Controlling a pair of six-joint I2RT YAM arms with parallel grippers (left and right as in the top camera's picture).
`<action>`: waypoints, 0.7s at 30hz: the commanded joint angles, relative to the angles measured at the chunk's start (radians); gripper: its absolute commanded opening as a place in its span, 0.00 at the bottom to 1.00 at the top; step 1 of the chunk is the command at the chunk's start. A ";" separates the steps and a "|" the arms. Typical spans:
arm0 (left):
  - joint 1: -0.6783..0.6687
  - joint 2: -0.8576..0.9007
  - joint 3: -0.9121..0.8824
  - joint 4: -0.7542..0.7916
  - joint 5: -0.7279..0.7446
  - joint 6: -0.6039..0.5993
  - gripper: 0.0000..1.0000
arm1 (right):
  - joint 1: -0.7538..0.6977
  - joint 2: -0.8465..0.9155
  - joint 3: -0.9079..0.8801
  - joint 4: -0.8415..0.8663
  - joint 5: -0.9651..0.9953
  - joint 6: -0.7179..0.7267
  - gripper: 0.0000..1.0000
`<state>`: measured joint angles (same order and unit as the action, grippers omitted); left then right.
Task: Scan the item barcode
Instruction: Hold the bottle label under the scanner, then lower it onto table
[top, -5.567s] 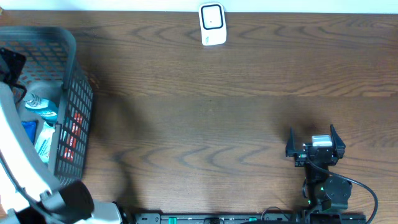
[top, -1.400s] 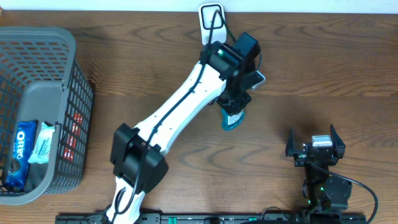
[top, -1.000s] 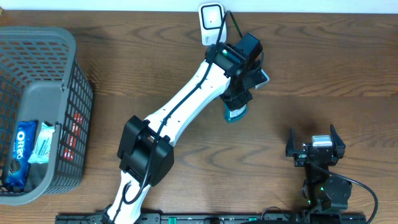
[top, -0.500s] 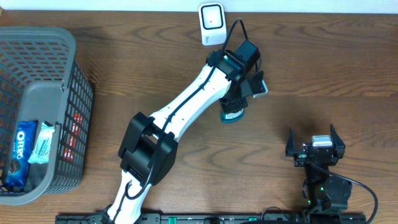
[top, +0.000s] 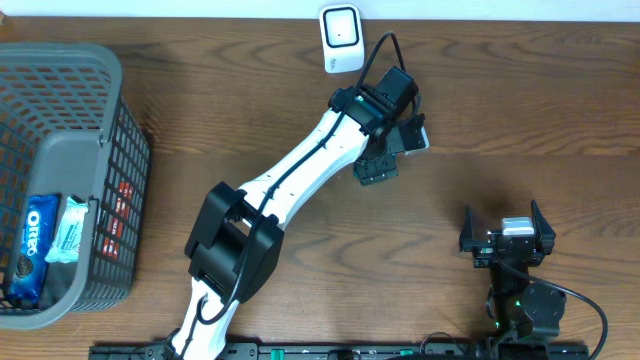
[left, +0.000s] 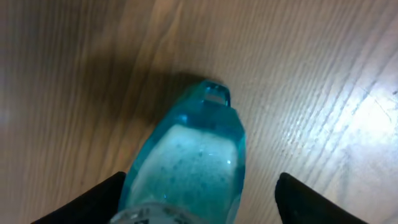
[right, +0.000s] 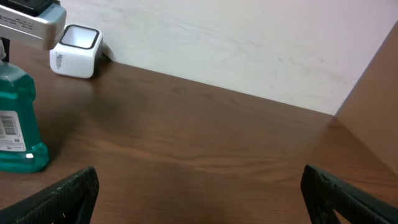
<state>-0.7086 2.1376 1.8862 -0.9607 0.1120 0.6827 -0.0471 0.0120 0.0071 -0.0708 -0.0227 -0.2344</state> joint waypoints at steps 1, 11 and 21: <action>0.008 0.002 -0.037 -0.009 -0.053 0.003 0.83 | 0.003 -0.005 -0.001 -0.004 0.006 0.013 0.99; 0.008 -0.052 -0.027 0.000 -0.065 0.001 0.99 | 0.003 -0.005 -0.001 -0.004 0.006 0.013 0.99; 0.008 -0.143 -0.021 0.035 -0.190 -0.006 0.98 | 0.003 -0.005 -0.001 -0.004 0.006 0.013 0.99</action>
<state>-0.7078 2.0529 1.8702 -0.9318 0.0006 0.6811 -0.0471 0.0120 0.0071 -0.0708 -0.0227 -0.2344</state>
